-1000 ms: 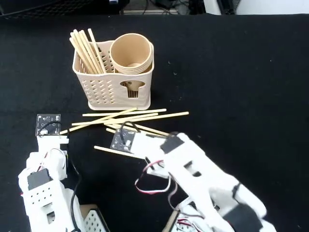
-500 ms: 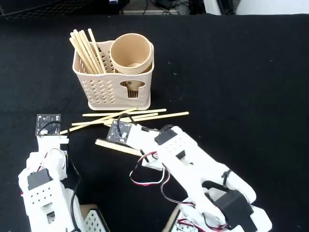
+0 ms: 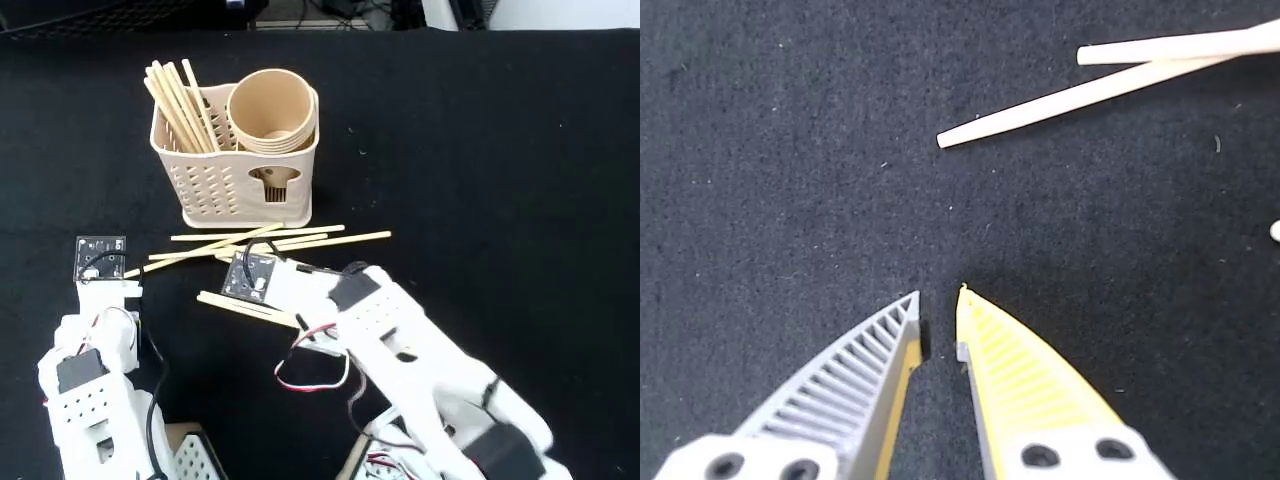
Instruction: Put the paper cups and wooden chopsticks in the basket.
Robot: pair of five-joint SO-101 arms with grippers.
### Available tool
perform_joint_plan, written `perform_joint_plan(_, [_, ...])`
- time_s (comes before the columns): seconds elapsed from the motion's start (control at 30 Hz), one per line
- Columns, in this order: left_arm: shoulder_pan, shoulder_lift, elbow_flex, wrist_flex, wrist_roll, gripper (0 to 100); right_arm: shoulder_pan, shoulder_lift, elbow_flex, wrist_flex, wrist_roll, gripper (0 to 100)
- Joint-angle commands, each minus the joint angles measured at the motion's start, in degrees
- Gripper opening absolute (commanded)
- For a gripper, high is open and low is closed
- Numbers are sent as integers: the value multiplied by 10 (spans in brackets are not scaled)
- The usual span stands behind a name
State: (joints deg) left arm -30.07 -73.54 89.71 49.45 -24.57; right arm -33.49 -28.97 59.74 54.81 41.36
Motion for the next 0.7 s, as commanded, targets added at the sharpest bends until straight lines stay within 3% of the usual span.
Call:
perform_joint_plan(0.0, [3, 2, -1, -11, 0, 83, -7, -65, -14, 30, -4, 12])
perform_joint_plan(0.2, [3, 2, -1, -11, 0, 83, -11, -100, -10, 26, -25, 12])
perform_joint_plan(0.3, [3, 2, -1, -11, 0, 83, -19, -81, -9, -31, -53, 12])
perform_joint_plan(0.6, [3, 2, -1, -11, 0, 83, -68, 77, -74, -119, -123, 21])
perform_joint_plan(0.67, [3, 2, -1, -11, 0, 83, -67, 105, -91, -108, -126, 79])
